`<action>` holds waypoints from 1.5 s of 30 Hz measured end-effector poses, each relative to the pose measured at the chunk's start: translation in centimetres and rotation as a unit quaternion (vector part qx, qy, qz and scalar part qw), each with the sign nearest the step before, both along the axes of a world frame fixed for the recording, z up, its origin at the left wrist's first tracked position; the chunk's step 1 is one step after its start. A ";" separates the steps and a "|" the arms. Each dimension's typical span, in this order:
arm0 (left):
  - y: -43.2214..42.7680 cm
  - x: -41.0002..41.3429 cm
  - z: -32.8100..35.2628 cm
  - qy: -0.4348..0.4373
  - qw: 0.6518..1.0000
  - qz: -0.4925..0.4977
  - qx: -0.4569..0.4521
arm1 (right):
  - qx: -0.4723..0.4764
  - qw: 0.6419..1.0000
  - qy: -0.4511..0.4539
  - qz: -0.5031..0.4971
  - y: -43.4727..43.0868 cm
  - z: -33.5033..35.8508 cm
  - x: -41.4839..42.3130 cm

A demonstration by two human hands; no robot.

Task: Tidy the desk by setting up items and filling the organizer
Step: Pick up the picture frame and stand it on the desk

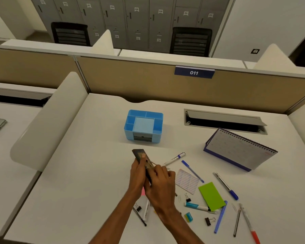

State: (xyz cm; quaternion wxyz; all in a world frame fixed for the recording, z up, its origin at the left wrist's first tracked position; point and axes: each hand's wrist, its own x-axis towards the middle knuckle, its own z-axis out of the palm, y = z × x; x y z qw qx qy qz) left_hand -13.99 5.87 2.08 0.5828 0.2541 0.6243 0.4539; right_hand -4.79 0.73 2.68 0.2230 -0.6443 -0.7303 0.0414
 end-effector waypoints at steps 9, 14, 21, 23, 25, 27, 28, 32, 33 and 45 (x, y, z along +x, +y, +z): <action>-1.4 -0.5 1.4 -0.080 0.994 0.069 -0.012 | 0.131 0.988 0.050 0.063 -3.9 -0.1 2.3; -1.4 -0.2 1.4 -0.094 0.993 0.071 -0.023 | 0.047 0.995 0.078 0.033 -4.0 1.7 5.9; -1.8 1.6 1.4 -0.090 0.996 0.025 0.004 | -0.251 0.937 0.242 -0.014 -3.8 2.8 6.9; -1.9 2.0 1.6 -0.083 0.996 0.007 0.015 | -0.291 0.913 0.281 -0.062 -3.2 3.0 6.6; -2.1 2.2 1.8 -0.071 0.997 -0.010 0.021 | -0.293 0.914 0.267 -0.084 -2.7 3.0 6.1; -2.3 2.3 1.9 -0.054 0.998 -0.021 0.029 | -0.298 0.914 0.261 -0.089 -2.3 2.9 5.5; -2.4 2.3 2.0 -0.046 0.998 -0.026 0.034 | -0.304 0.910 0.267 -0.090 -2.1 2.9 5.3; -2.6 2.2 2.5 -0.010 0.997 -0.059 0.050 | -0.332 0.891 0.298 -0.088 -1.6 2.6 5.8; -2.6 2.2 2.5 0.003 0.996 -0.069 0.056 | -0.340 0.884 0.310 -0.087 -1.4 2.6 6.2; -2.9 1.6 2.9 0.106 0.966 -0.190 0.138 | -0.411 0.797 0.441 -0.026 2.1 3.7 14.5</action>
